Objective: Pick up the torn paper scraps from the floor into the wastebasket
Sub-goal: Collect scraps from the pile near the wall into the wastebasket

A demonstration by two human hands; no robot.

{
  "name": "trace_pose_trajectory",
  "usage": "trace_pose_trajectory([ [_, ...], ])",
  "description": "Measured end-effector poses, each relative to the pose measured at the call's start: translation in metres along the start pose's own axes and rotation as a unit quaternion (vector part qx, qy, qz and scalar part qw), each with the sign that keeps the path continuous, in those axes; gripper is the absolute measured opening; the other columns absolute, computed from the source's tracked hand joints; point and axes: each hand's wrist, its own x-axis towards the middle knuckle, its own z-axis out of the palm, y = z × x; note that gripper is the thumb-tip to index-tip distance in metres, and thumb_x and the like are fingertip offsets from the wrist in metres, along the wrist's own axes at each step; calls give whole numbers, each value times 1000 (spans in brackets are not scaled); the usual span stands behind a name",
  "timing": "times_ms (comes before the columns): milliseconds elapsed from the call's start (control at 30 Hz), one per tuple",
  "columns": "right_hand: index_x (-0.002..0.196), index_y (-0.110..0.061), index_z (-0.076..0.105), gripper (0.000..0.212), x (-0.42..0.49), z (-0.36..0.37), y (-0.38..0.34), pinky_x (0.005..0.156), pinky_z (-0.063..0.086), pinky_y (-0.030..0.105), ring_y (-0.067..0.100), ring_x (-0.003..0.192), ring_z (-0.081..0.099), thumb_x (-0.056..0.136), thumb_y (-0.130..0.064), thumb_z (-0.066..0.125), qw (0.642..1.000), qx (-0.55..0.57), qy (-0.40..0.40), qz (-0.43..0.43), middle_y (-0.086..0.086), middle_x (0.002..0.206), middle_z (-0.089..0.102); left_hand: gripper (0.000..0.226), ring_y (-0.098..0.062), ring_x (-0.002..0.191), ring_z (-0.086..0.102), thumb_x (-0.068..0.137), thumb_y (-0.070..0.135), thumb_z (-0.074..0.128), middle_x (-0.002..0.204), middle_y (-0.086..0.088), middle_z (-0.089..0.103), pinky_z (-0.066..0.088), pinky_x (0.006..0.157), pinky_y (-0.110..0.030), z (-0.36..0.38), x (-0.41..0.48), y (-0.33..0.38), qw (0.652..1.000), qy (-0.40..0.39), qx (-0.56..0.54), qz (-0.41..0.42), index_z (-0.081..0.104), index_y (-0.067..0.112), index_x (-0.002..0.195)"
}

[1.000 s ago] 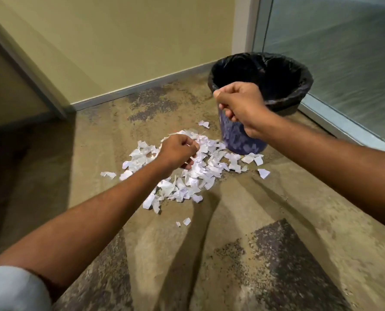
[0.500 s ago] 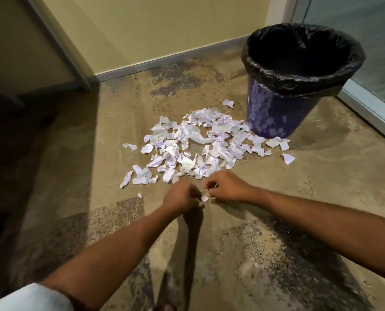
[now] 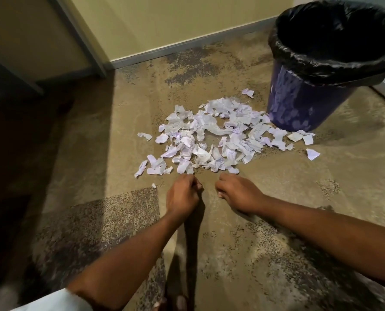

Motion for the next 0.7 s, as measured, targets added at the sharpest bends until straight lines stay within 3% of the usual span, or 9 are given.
trace_pose_trajectory([
  [200,85,-22,63,14,6,-9,4,68,56,40,13,76,60,94,-16,72,994,88,7,71,-8,85,65,6,-6,86,51,103,28,64,108,7,57,31,63,-14,-31,-2,-51,976,127,-24,-175,65,22,100],
  [267,90,-22,70,10,9,-11,6,70,57,36,12,78,64,92,-13,73,989,116,15,91,-7,86,71,4,-7,86,55,102,27,67,106,7,61,34,62,-16,-38,0,-68,964,143,-40,-219,65,23,100],
  [367,98,-19,76,10,12,-11,7,72,57,34,12,81,66,91,-11,74,985,135,13,105,-4,92,75,10,-15,89,65,97,20,75,101,2,72,48,72,-28,-43,2,-91,963,126,-74,-226,69,23,105],
  [533,100,-19,78,9,15,-9,7,76,60,37,12,83,68,93,-14,76,983,133,0,124,-3,96,76,40,-16,94,63,94,17,80,112,-7,75,46,87,-27,-46,3,-96,970,88,-91,-206,71,18,133],
  [700,97,-20,79,10,14,-9,7,77,62,39,9,80,69,91,-12,77,977,161,-4,143,-6,90,75,25,-8,90,63,95,10,78,114,-2,78,47,87,-19,-47,10,-96,965,105,-111,-213,80,16,119],
])
